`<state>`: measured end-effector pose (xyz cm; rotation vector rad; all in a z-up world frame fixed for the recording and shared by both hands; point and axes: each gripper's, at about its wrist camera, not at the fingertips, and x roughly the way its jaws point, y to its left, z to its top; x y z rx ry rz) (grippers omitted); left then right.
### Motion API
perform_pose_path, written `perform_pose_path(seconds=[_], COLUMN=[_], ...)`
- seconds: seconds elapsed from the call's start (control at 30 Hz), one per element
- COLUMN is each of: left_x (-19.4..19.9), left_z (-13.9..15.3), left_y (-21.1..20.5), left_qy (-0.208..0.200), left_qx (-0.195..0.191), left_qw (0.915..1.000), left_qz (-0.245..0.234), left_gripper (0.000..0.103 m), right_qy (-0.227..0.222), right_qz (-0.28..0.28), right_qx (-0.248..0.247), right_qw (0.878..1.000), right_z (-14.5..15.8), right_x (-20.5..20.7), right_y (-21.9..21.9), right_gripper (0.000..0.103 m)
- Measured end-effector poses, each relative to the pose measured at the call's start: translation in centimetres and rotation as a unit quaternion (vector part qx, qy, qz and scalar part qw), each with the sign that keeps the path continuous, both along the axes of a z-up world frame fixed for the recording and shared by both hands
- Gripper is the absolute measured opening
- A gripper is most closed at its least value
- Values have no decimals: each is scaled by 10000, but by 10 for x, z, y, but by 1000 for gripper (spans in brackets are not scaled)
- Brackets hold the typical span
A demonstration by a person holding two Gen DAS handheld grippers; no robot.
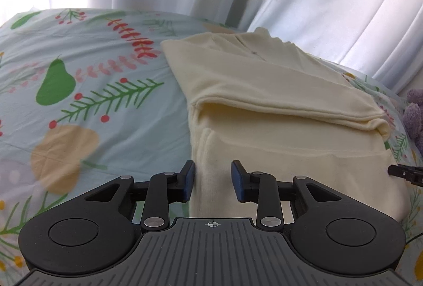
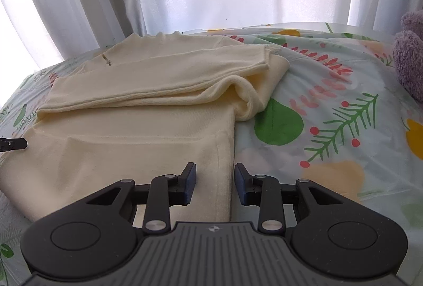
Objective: Fold small clothes
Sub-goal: 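Grasp the folded edge with both grippers and lift it up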
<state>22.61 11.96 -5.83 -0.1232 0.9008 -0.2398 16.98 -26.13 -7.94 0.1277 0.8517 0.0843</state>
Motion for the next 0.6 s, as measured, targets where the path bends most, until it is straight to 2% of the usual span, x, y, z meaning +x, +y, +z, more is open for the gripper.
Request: perform_pose_path(seconds=[0.03, 0.07, 0.13, 0.2, 0.27, 0.33, 0.4, 0.43, 0.53, 0.6], left_x=[-2, -4, -7, -11, -13, -9, -4, -2, 0, -1], left_z=[2, 3, 8, 13, 17, 14, 6, 3, 0, -1], left_y=[-4, -7, -13, -17, -19, -23, -25, -25, -25, -28], left_qy=[-80, -142, -263, -380, -439, -271, -98, -25, 43, 30], left_qx=[154, 279, 540, 668, 579, 510, 572, 578, 452, 545], left_qw=[9998, 9995, 9982, 9970, 9971, 9973, 9973, 9973, 9974, 9966], left_qz=[-35, -72, -69, -77, -234, -444, -448, -456, -557, -612], left_gripper=[23, 16, 14, 11, 11, 13, 20, 20, 24, 21], right_qy=[-21, -50, -144, -280, -398, -358, -197, -113, -55, -52], right_qz=[18, 57, 94, 135, 195, 226, 228, 224, 260, 319], right_qx=[-76, -132, -275, -318, -261, -267, -317, -304, -261, -335], right_qw=[10000, 9999, 9995, 9990, 9987, 9987, 9990, 9992, 9993, 9989], right_z=[1, 1, 3, 7, 10, 9, 4, 3, 1, 0], right_x=[-1, -1, -3, -7, -10, -8, -3, 0, 1, 2], right_y=[2, 4, 7, 8, 9, 9, 8, 7, 6, 8], right_gripper=[27, 21, 9, 8, 8, 8, 9, 9, 11, 11])
